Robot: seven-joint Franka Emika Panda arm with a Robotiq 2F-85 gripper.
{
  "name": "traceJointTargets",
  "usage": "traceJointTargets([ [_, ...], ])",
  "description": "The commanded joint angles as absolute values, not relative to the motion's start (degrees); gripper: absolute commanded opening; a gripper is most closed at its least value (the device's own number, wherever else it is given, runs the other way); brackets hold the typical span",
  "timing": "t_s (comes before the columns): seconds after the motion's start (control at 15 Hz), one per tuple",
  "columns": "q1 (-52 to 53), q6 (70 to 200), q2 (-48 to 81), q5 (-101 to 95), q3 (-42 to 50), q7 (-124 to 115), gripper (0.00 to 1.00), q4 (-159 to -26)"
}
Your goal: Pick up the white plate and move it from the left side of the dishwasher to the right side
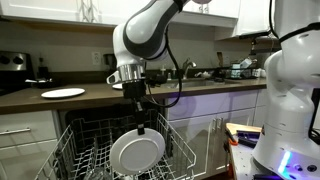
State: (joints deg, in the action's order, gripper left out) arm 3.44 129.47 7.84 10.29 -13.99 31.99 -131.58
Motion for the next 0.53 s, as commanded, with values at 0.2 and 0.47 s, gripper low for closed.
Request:
traceJointTargets([
  [0.2,4.52,129.33,7.8,10.48,-12.87,32.08,0.01,-131.48],
  [0.47,4.07,129.23,7.42,10.58,-12.04,33.21,0.01,-132.41],
])
